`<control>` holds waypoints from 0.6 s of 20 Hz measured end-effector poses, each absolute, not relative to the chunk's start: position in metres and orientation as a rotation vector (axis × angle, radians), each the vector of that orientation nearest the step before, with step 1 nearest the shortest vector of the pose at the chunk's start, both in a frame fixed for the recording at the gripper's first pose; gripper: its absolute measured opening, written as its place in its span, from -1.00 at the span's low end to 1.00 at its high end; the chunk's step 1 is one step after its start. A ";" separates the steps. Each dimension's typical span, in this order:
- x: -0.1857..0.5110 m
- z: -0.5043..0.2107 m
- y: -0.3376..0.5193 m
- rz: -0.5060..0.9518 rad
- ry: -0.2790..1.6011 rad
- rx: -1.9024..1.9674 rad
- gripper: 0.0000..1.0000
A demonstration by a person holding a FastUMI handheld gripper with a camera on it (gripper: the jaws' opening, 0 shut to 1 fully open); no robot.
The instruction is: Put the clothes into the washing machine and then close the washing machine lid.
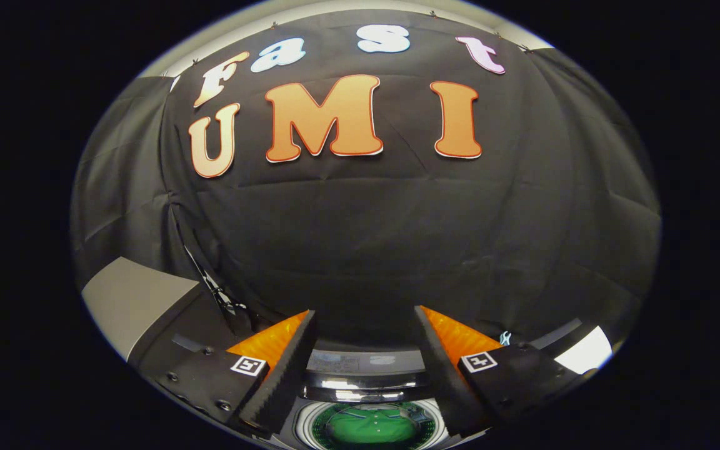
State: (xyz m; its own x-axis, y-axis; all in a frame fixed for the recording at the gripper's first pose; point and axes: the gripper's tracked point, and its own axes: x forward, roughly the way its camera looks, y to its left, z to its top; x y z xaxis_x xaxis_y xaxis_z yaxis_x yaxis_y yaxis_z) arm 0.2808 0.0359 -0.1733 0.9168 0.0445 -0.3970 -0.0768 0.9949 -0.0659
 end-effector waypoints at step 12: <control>0.231 -0.190 0.032 0.039 0.428 -0.072 0.95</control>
State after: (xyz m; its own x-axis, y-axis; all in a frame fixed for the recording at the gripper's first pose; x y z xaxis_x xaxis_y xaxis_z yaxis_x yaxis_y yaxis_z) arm 0.2305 0.0316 -0.1897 0.9090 0.0222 -0.4163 -0.0527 0.9967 -0.0621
